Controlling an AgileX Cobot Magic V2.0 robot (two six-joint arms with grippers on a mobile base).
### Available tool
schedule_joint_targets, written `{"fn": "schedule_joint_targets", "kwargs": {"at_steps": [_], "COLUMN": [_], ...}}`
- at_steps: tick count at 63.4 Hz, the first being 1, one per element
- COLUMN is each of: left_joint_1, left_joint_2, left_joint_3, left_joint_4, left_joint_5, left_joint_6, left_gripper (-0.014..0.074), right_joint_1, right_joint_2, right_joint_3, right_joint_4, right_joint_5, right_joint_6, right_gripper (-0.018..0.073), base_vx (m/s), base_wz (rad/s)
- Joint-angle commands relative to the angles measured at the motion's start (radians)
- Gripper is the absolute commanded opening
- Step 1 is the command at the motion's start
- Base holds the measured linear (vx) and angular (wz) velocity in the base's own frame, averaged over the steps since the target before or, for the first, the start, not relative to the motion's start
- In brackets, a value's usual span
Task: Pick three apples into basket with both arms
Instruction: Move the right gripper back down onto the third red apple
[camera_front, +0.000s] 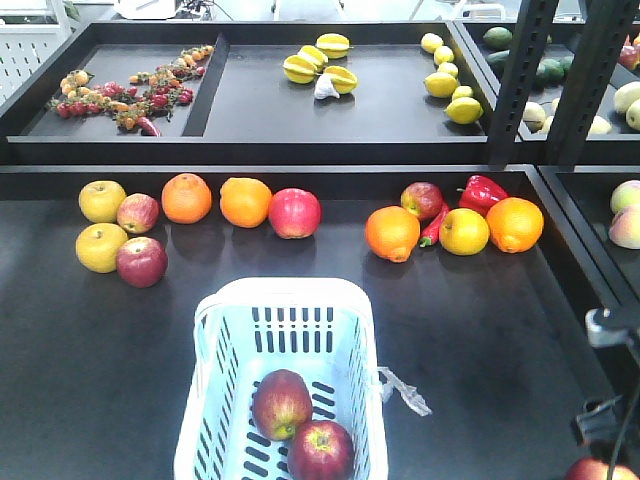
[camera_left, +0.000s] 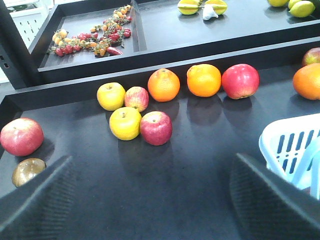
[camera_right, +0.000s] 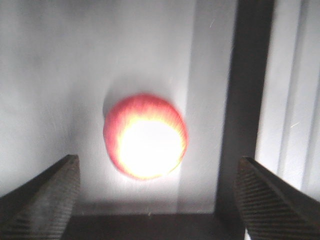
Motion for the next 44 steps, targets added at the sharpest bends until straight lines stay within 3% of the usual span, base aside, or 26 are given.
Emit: {"fn": "schedule_joint_targets", "kwargs": {"at_steps": [1,25,44], "left_joint_1": [0.003,0.003,0.003], "left_joint_2": [0.005,0.005,0.005], "left_joint_3": [-0.024,-0.024,-0.024], "left_joint_4": [-0.001,-0.001,-0.001], "left_joint_5": [-0.066,-0.066,-0.066], "left_joint_6": [-0.004,-0.004,-0.004], "left_gripper": [0.0593,0.0593,0.0593], "right_joint_1": [-0.004,-0.004,-0.004], "right_joint_2": [0.017,0.197,0.286], "right_joint_3": [-0.005,-0.007,-0.007], "right_joint_4": [-0.011,-0.023,-0.038], "right_joint_5": [-0.034,-0.09,-0.197], "right_joint_6": [-0.008,-0.025,-0.104], "right_gripper": [0.0595,0.0595,0.0595], "base_vx": [0.0,0.0,0.0], "base_wz": [0.0,0.0,0.0]}}
